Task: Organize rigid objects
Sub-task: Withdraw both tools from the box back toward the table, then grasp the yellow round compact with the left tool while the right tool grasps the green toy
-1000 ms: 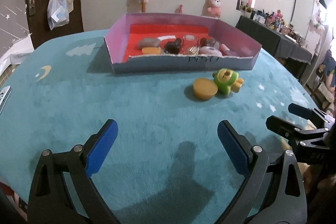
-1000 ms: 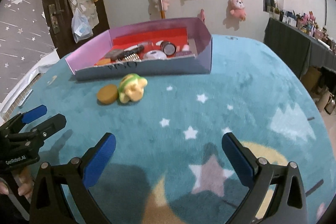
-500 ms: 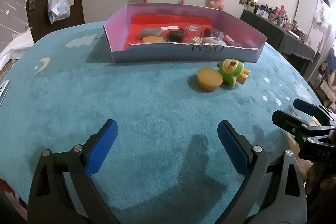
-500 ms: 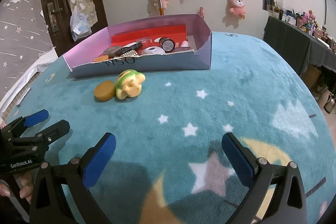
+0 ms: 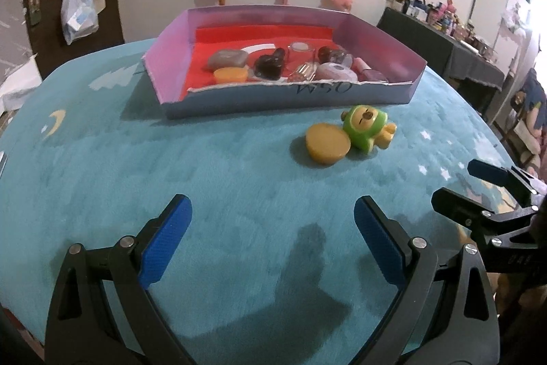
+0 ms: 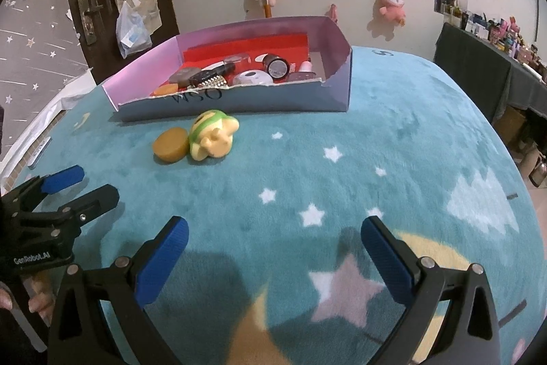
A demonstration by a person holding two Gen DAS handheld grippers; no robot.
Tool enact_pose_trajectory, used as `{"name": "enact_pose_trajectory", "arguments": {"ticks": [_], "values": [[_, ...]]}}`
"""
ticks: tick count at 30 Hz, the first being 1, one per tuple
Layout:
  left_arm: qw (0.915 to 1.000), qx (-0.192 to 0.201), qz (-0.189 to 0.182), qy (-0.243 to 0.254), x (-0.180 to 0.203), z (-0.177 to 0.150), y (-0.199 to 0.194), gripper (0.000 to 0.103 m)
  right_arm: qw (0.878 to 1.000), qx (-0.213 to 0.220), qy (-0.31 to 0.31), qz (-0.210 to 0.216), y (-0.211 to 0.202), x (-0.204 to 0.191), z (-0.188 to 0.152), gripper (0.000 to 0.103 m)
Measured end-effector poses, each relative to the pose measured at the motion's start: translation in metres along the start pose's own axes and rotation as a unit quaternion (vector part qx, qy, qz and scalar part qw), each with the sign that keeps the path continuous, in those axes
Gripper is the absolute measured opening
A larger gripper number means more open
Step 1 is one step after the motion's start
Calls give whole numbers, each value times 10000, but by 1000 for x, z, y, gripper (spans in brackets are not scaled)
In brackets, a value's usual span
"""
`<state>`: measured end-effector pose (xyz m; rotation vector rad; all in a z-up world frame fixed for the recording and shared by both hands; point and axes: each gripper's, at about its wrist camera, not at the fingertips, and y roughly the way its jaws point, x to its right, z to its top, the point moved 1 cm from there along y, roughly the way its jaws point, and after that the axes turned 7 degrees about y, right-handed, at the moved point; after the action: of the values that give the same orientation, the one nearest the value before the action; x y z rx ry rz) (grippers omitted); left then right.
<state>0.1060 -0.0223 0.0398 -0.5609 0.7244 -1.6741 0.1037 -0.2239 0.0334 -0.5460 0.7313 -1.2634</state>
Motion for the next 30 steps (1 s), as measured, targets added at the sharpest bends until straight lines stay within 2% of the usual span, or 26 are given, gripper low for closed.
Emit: {"name": "enact_pose_trajectory", "arguments": {"ticks": [7, 13, 22, 26, 30], "values": [[9974, -291, -606, 277, 3, 27, 18, 97, 9987, -260, -136, 413, 8, 3, 27, 103], [9950, -453, -678, 583, 7, 44, 35, 96, 9957, -456, -529, 613, 22, -4, 45, 103], [9922, -772, -534, 817, 8, 54, 65, 96, 9959, -552, -318, 646, 37, 8, 62, 103], [9926, -808, -499, 757, 2, 53, 70, 96, 9957, -608, -288, 630, 41, 10, 64, 103], [9936, -770, -276, 773, -10, 52, 69, 96, 9939, -701, -385, 755, 46, 5, 67, 103]]}}
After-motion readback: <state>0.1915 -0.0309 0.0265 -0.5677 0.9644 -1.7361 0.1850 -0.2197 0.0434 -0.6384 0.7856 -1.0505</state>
